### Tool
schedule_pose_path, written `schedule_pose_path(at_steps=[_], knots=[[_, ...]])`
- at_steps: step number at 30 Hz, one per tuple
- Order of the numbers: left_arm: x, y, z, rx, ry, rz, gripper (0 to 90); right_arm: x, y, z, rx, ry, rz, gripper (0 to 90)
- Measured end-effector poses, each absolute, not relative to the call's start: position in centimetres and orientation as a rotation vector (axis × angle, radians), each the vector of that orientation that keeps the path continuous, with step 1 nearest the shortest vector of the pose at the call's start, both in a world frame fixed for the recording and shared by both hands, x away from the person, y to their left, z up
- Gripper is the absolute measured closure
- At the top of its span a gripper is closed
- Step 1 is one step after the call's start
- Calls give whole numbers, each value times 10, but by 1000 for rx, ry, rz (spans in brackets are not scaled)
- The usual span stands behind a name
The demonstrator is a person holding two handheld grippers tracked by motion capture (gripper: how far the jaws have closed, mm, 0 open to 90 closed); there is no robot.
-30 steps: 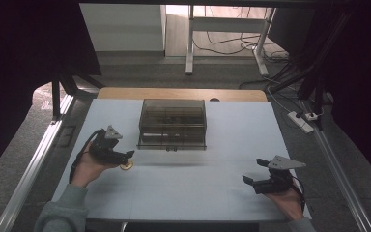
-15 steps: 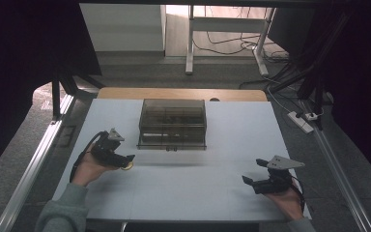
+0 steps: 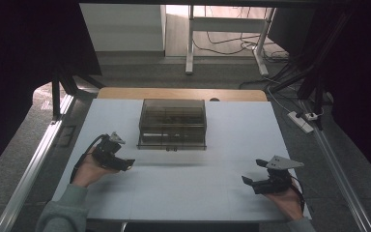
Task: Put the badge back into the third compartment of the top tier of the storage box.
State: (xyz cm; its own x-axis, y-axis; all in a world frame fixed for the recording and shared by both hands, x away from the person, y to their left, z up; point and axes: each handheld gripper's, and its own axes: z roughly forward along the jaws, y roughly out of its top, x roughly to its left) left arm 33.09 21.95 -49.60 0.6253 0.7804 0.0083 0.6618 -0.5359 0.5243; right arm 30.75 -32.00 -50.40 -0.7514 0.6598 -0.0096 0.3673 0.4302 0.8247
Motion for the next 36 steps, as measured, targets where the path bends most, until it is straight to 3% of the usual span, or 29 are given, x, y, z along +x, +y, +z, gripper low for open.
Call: schedule_pose_path(at_steps=[24, 36], knots=[[339, 214, -517, 2444, 1161, 264, 164, 309, -320, -506, 885, 2362, 1237, 108], [340, 216, -522, 2462, 1175, 244, 224, 309, -320, -506, 888, 2365, 1229, 109]])
